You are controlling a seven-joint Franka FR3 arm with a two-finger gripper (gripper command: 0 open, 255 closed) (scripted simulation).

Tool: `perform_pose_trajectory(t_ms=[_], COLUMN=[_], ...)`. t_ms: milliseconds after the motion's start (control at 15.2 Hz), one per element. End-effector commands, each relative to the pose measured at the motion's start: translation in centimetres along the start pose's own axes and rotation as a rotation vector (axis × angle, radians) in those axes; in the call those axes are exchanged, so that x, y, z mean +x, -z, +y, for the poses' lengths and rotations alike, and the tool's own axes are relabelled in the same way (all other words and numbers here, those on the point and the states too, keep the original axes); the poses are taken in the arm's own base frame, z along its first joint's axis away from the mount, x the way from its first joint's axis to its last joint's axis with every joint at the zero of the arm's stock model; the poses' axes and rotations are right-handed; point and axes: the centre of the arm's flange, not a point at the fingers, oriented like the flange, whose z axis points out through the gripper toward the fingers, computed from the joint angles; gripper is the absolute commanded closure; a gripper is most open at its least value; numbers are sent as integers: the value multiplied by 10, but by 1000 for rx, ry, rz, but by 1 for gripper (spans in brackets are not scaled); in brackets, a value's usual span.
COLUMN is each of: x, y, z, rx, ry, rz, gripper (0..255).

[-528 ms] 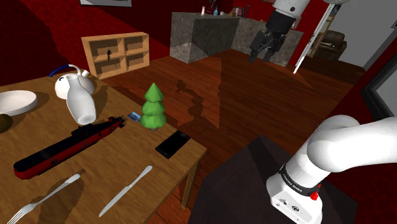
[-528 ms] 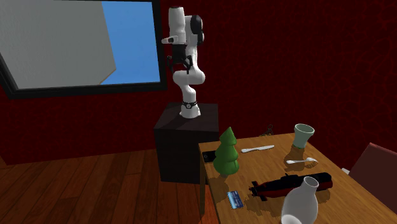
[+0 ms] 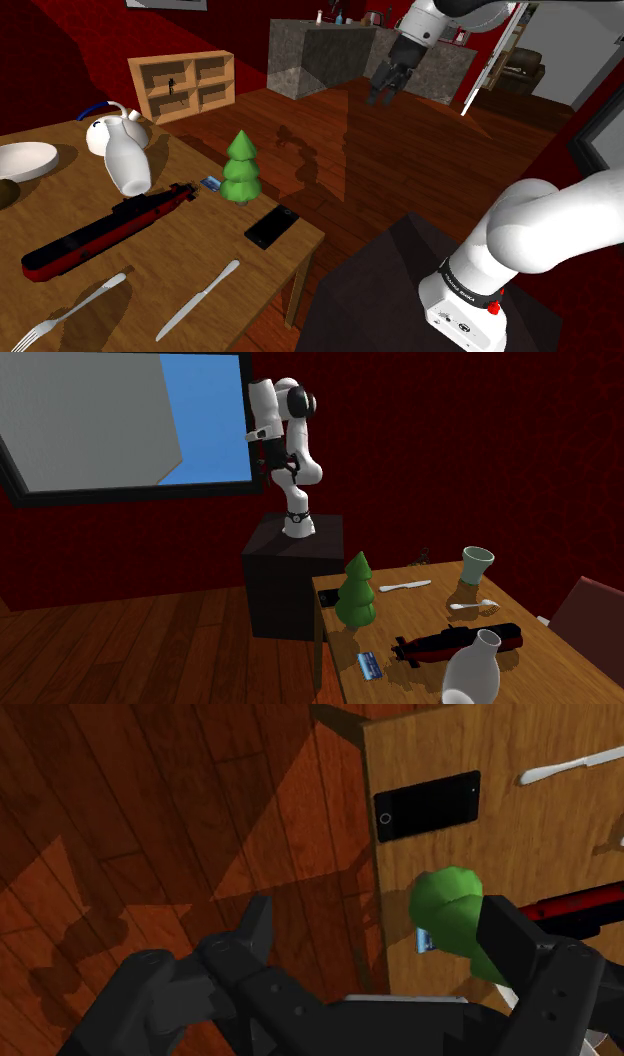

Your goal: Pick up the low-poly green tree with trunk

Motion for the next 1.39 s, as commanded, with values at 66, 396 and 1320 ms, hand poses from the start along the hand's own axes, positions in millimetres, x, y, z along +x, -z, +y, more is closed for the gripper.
perform_pose_trajectory(t_ms=[66,396,1320], x=[26,75,205], y=[-28,-75,-200], z=[7,11,-45], rx=[76,202,554], ry=[90,234,639], rz=[4,7,16], gripper=[0,0,0])
